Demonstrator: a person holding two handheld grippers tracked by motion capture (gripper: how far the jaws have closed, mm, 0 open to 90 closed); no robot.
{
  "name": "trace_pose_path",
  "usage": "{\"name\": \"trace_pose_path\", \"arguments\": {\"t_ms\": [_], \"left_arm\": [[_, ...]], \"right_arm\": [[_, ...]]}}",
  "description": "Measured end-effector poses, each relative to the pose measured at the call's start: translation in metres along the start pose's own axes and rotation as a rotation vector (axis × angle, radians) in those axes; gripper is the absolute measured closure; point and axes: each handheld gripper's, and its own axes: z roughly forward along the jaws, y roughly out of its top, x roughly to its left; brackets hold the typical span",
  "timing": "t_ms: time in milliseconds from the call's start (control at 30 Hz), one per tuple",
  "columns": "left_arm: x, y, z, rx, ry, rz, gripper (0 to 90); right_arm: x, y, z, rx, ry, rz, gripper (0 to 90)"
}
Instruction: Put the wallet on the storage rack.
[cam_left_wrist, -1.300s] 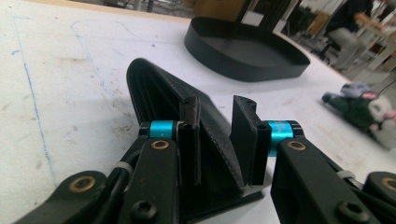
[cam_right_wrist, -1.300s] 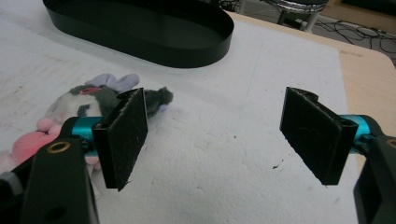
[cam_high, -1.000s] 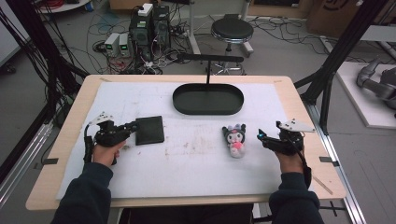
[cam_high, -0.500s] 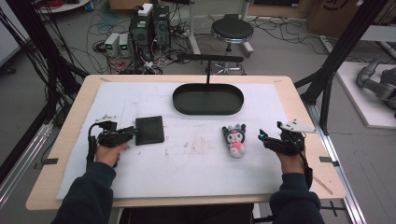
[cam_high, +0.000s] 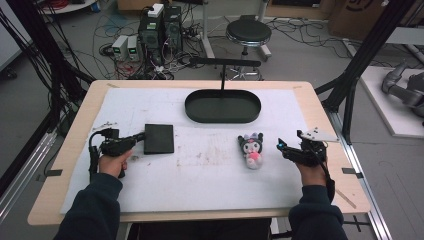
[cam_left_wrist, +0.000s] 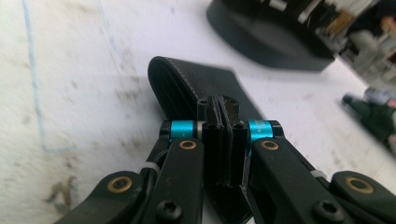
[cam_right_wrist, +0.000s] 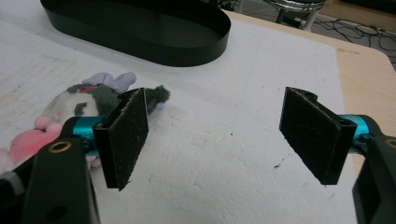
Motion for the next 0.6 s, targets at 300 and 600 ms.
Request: {"name": "trace_pose_path", "arguments": {"t_ms": [300, 600], "left_arm": [[-0.003, 0.033, -0.035, -0.088, 0.073, 0.113, 88.2], [-0.028, 0.051, -0.039, -0.045, 0.109, 0.253, 88.2]], "right_arm": [[-0.002, -0.001, -0.002, -0.003, -0.006, 0.008, 24.1], [-0.001, 0.0, -0.002, -0.002, -0.004, 0.008, 24.1]]}}
